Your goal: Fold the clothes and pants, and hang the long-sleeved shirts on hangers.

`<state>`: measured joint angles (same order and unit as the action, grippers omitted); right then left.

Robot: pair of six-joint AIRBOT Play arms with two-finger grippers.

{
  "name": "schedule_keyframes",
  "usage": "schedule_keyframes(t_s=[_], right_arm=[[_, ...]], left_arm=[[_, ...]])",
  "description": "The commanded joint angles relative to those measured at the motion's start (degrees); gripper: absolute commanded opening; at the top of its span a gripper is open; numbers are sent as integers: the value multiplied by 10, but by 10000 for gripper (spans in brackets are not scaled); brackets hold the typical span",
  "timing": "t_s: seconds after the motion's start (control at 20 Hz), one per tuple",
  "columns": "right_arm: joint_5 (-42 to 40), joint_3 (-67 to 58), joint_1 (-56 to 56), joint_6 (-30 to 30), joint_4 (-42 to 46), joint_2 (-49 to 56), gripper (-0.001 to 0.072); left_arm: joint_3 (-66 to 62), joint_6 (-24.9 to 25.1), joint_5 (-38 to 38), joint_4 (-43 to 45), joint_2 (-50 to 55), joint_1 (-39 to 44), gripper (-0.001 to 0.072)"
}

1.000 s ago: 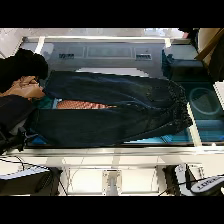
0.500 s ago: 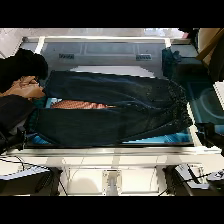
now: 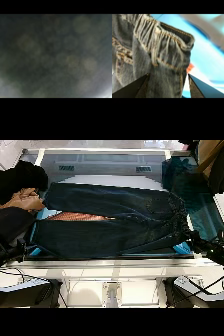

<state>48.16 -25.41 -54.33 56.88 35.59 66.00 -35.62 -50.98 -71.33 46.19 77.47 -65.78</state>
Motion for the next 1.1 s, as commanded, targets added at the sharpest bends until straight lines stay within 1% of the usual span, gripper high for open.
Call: schedule_keyframes(t_s=[0.0,0.05,0.1,0.15,0.2,0.3,0.4,0.45,0.5,0.55,0.6,0.65,0.7,0.75,0.8,0.85,0.95,1.05], right_arm=[[-39,0,17,-2,-32,9,346],[-43,0,17,-14,-49,9,273],[-48,0,17,-28,-66,9,265],[-49,0,17,-42,-81,9,206],[-46,0,17,-42,-90,8,39],[-24,-9,17,-50,-94,-6,46],[5,-25,11,-48,-66,-47,45],[33,-31,-4,-29,-17,-75,46],[56,-31,-26,5,43,-102,45],[88,-31,-57,33,113,-133,44],[126,-31,-96,39,166,-165,44],[159,-32,-138,37,194,-195,44],[181,-32,-183,30,205,-226,43],[173,-35,-222,30,198,-263,43],[170,-42,-242,30,186,-287,43],[177,-59,-245,30,194,-302,43],[218,-102,-223,31,209,-306,43],[244,-154,-202,51,212,-306,43]], left_arm=[[0,0,2,0,0,0,14],[-1,0,5,0,0,0,13],[-1,0,7,-5,0,0,13],[-1,1,7,-12,-1,0,13],[-1,1,6,-17,-2,0,13],[-1,1,4,-17,-23,0,13],[-1,0,2,-16,-66,0,13],[-3,0,2,-11,-92,0,12],[-5,-6,2,1,-118,0,12],[-5,-22,0,10,-144,0,13],[-5,-35,-6,20,-174,0,12],[-5,-41,-14,26,-202,0,12],[-5,-55,-18,36,-233,0,12],[-6,-72,-17,44,-262,0,12],[-6,-76,-15,48,-290,0,12],[-8,-76,-16,48,-312,0,12],[-30,-109,-28,43,-348,0,12],[-81,-122,-29,10,-370,4,10]])
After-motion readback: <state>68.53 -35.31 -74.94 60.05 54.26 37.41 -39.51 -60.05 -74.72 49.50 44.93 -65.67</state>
